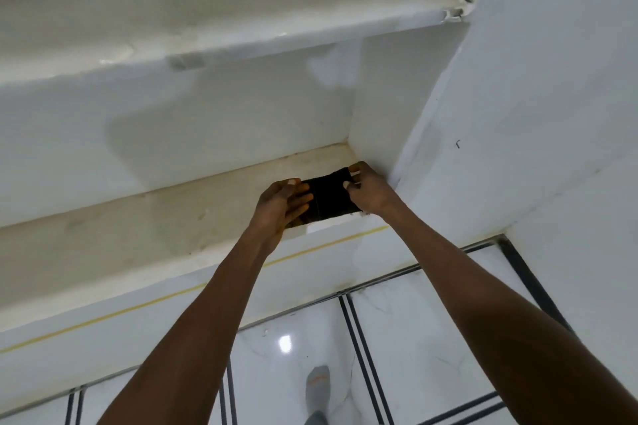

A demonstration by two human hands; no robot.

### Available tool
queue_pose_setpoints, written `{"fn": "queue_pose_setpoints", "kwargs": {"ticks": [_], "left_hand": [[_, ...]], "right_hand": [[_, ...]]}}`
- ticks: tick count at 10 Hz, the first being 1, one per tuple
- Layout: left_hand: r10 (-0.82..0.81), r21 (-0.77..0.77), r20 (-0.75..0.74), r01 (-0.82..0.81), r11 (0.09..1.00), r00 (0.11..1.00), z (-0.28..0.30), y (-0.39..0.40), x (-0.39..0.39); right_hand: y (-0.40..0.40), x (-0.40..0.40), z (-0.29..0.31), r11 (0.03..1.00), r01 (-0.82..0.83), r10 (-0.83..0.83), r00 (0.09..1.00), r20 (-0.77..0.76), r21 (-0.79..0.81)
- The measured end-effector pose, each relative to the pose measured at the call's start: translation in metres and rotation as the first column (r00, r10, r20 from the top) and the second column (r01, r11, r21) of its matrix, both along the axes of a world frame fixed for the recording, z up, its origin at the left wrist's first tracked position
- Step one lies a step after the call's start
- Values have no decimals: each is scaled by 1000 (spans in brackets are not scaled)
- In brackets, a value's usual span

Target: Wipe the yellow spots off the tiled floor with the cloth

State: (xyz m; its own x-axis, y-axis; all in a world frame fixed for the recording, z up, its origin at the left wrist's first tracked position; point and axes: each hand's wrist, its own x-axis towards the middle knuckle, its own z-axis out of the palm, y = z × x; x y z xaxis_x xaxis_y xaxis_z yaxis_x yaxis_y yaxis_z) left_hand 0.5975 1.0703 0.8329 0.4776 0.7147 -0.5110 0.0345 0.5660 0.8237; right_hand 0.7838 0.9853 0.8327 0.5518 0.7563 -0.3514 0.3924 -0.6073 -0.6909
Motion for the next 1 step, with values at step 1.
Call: {"fn": "queue_pose_setpoints", "kwargs": {"ticks": [1], "left_hand": [[-59, 3, 21, 59, 998, 998, -4, -4, 9]], "right_hand": [[-17, -1, 7, 989, 30, -27, 999, -26, 144]]}}
